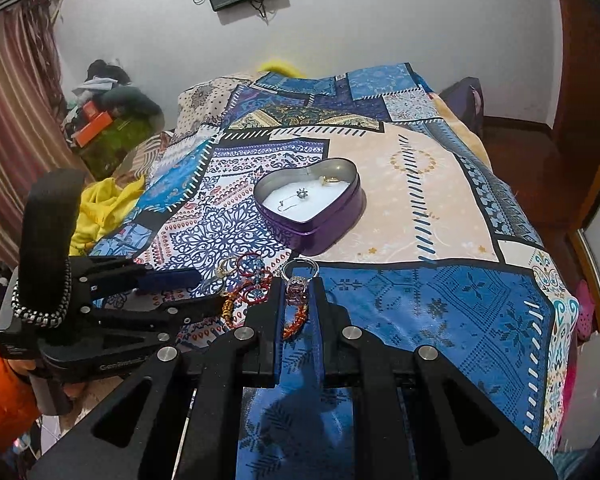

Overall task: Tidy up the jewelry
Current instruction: 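Lift the pink-stone ring and move the right gripper over the tin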

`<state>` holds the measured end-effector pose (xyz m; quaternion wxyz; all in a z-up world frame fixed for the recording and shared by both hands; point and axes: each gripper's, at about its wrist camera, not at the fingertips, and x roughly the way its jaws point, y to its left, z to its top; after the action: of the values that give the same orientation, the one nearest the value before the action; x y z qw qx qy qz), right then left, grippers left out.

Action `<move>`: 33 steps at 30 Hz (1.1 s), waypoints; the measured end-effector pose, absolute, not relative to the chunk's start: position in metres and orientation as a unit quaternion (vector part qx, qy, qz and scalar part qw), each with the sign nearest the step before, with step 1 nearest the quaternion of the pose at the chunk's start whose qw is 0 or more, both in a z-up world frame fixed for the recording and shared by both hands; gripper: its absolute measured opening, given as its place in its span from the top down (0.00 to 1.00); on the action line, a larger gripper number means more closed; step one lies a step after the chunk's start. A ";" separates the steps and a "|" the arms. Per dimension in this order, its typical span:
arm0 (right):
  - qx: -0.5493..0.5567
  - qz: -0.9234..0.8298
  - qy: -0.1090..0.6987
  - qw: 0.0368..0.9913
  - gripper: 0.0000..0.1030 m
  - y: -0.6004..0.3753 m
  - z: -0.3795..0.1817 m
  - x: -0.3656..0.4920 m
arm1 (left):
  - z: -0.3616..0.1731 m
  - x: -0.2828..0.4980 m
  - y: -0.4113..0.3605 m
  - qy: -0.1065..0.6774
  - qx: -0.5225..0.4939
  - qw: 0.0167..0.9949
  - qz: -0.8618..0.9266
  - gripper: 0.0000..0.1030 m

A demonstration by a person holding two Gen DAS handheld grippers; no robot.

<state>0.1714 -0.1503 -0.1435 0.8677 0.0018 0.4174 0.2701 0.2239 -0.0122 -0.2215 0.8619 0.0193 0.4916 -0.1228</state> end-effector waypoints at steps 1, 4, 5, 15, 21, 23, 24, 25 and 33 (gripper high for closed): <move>0.002 0.270 0.417 0.868 0.90 -0.150 -0.144 0.171 | -0.222 0.224 -0.012 0.490 0.020 0.863 -0.123 0.69; 0.004 0.272 0.416 0.868 0.90 -0.151 -0.143 0.171 | -0.221 0.224 -0.013 0.488 0.021 0.864 -0.125 0.80; 0.003 0.272 0.416 0.868 0.90 -0.151 -0.143 0.171 | -0.221 0.223 -0.013 0.486 0.022 0.864 -0.125 0.80; 0.007 0.265 0.402 0.876 0.90 -0.157 -0.133 0.173 | -0.199 0.213 -0.004 0.462 0.006 0.880 -0.109 0.80; 0.007 0.263 0.386 0.884 0.90 -0.158 -0.121 0.177 | -0.173 0.213 0.000 0.436 -0.007 0.893 -0.112 0.80; 0.008 0.262 0.380 0.887 0.90 -0.157 -0.116 0.179 | -0.163 0.214 -0.001 0.423 -0.008 0.899 -0.112 0.80; 0.009 0.261 0.376 0.889 0.90 -0.157 -0.113 0.180 | -0.158 0.214 -0.002 0.417 -0.009 0.902 -0.112 0.80; 0.009 0.261 0.373 0.890 0.90 -0.157 -0.111 0.181 | -0.153 0.214 -0.002 0.410 -0.011 0.905 -0.114 0.80; 0.005 0.262 0.343 0.902 0.90 -0.153 -0.092 0.191 | -0.121 0.221 -0.008 0.365 -0.010 0.923 -0.124 0.80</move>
<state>0.1908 -0.1532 -0.0916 0.9021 0.0048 0.3428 0.2620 0.2214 -0.0085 -0.1213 0.9225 -0.0103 0.3651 -0.1244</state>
